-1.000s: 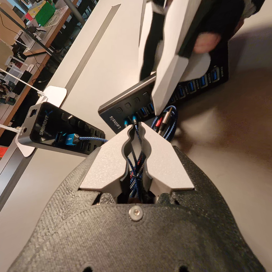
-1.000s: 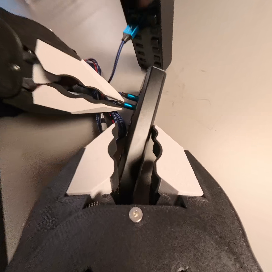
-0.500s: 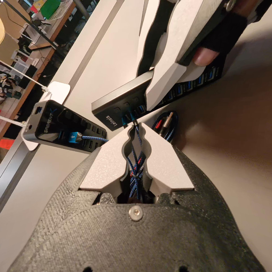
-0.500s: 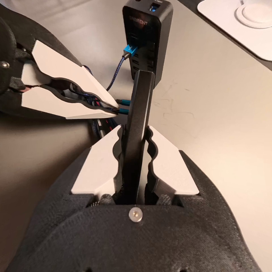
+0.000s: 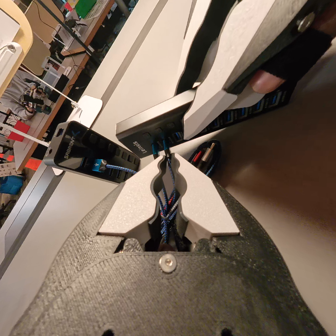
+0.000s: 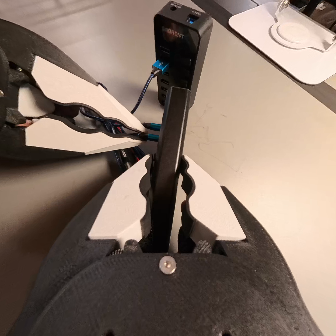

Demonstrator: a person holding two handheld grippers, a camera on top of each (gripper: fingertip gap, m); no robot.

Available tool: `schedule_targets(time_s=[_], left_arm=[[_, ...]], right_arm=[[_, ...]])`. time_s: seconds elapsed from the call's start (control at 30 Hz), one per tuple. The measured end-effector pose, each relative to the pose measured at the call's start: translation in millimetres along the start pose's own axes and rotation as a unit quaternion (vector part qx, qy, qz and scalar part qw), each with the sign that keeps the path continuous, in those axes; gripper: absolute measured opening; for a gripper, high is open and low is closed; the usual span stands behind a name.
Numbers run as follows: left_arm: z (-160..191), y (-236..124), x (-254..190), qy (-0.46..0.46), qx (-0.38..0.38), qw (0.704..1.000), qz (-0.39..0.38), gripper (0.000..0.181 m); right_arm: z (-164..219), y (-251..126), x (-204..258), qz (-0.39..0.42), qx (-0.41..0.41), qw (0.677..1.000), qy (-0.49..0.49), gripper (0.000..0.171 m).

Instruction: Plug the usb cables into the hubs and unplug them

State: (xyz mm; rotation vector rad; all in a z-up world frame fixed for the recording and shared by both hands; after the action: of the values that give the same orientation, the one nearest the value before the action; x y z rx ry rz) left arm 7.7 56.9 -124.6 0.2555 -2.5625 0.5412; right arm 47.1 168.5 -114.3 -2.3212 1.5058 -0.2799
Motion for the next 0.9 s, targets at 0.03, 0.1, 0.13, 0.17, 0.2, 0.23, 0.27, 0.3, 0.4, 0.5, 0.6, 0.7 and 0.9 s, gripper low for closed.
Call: schedule_targets(time_s=[0.03,0.1,0.13,0.17,0.2,0.23,0.27,0.3,0.4,0.5,0.6,0.7,0.9], left_arm=[[-0.3,0.1,0.1,0.001,0.001,1.000,-0.003,0.004],[-0.1,0.2,0.0,0.006,0.003,1.000,-0.011,0.004],[0.3,0.4,0.3,0.004,0.002,1.000,-0.012,0.004],[0.8,0.8,1.0,0.000,0.001,1.000,-0.011,0.004],[1.3,1.0,2.1,-0.003,0.000,1.000,-0.010,0.004],[1.8,1.8,3.4,-0.004,-0.002,1.000,-0.009,0.005],[3.0,3.5,4.5,-0.007,0.000,1.000,-0.003,0.005],[4.3,4.9,5.4,-0.015,0.002,1.000,0.003,0.006],[7.6,5.8,5.0,-0.051,-0.001,0.998,0.031,0.008],[3.7,1.7,9.8,-0.091,-0.029,0.995,0.042,0.016],[-1.4,-3.7,15.4,-0.106,-0.065,0.991,0.058,0.020],[-3.4,-6.7,18.1,-0.111,-0.088,0.987,0.073,0.022],[-9.1,-10.8,20.0,-0.140,-0.139,0.976,0.095,0.027]], right_arm=[[-0.5,0.4,0.7,0.003,-0.003,1.000,0.001,0.028],[-1.1,1.4,2.0,0.008,-0.005,1.000,0.004,0.028],[-1.4,1.8,2.4,0.011,-0.005,1.000,0.001,0.028],[-1.5,2.1,2.6,0.015,-0.005,1.000,0.000,0.028],[-1.5,2.4,2.3,0.017,-0.008,1.000,-0.001,0.028],[-1.2,3.0,1.1,0.020,-0.014,1.000,-0.001,0.028],[-0.1,3.8,-0.4,0.023,-0.018,1.000,0.000,0.028],[1.1,4.8,-1.7,0.025,-0.020,1.000,0.003,0.028],[3.0,4.5,-3.8,0.024,0.009,1.000,0.001,0.028],[5.4,-0.4,-8.7,0.047,0.034,0.998,-0.025,0.029],[10.0,-5.5,-13.8,0.061,0.065,0.996,-0.027,0.030],[12.7,-9.8,-17.0,0.069,0.073,0.995,-0.022,0.030],[15.6,-17.2,-18.2,0.071,0.072,0.994,-0.050,0.033]])
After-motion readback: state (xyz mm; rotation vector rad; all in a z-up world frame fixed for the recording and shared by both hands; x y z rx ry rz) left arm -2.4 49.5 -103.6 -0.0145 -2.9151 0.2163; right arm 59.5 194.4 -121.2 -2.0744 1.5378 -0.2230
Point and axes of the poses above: each gripper's, where its closed fingertips meet, y out along the fingers, z out of its underside, x = y × z across the jaws, the point moved 8 cm from there along -y, back along the fingers, and after that the axes turned 13 degrees about -x, right-handed, at the moved point
